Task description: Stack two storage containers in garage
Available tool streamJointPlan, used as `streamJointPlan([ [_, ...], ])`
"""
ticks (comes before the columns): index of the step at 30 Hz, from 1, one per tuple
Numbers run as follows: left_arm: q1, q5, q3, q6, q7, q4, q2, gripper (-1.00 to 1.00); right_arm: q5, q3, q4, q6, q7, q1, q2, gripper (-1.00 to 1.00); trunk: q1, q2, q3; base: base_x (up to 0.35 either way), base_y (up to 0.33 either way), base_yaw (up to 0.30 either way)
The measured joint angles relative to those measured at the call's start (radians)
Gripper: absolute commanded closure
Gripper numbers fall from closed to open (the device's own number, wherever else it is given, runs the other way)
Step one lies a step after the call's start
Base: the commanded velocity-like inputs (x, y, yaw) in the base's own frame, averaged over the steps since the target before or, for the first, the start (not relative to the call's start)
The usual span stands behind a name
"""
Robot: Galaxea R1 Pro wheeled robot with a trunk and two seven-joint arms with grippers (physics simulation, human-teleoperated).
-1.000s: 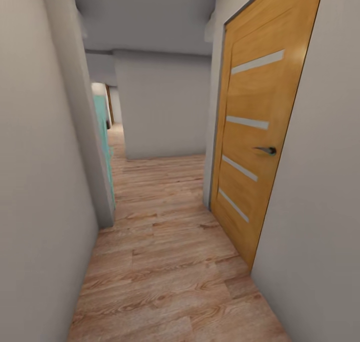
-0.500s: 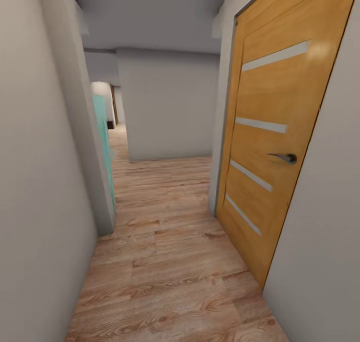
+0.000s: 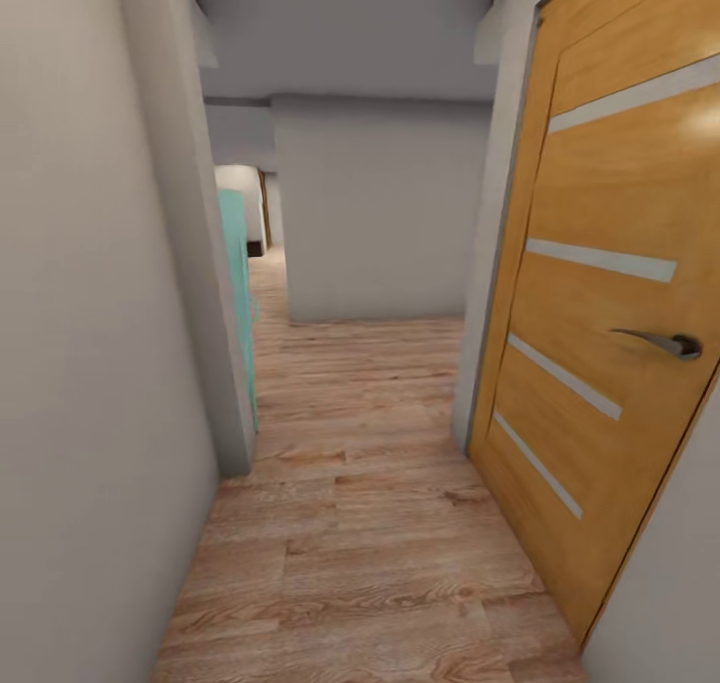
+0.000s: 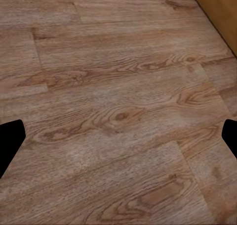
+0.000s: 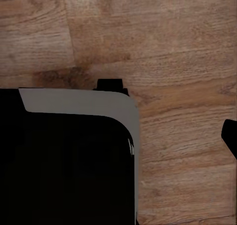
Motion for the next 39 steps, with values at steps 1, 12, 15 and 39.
streamJointPlan([
  [1, 0.000, 0.000, 0.000, 0.000, 0.000, 0.000, 0.000, -1.00, 0.000, 0.000, 0.000, 0.000, 0.000, 0.000, 0.000, -1.00, 0.000, 0.000, 0.000, 0.347, 0.000, 0.186],
  [12, 0.000, 0.000, 0.000, 0.000, 0.000, 0.000, 0.000, -1.00, 0.000, 0.000, 0.000, 0.000, 0.000, 0.000, 0.000, -1.00, 0.000, 0.000, 0.000, 0.347, 0.000, 0.123],
  [15, 0.000, 0.000, 0.000, 0.000, 0.000, 0.000, 0.000, -1.00, 0.000, 0.000, 0.000, 0.000, 0.000, 0.000, 0.000, -1.00, 0.000, 0.000, 0.000, 0.347, 0.000, 0.031],
  [39, 0.000, 0.000, 0.000, 0.000, 0.000, 0.000, 0.000, -1.00, 0.000, 0.000, 0.000, 0.000, 0.000, 0.000, 0.000, -1.00, 0.000, 0.000, 0.000, 0.347, 0.000, 0.003],
])
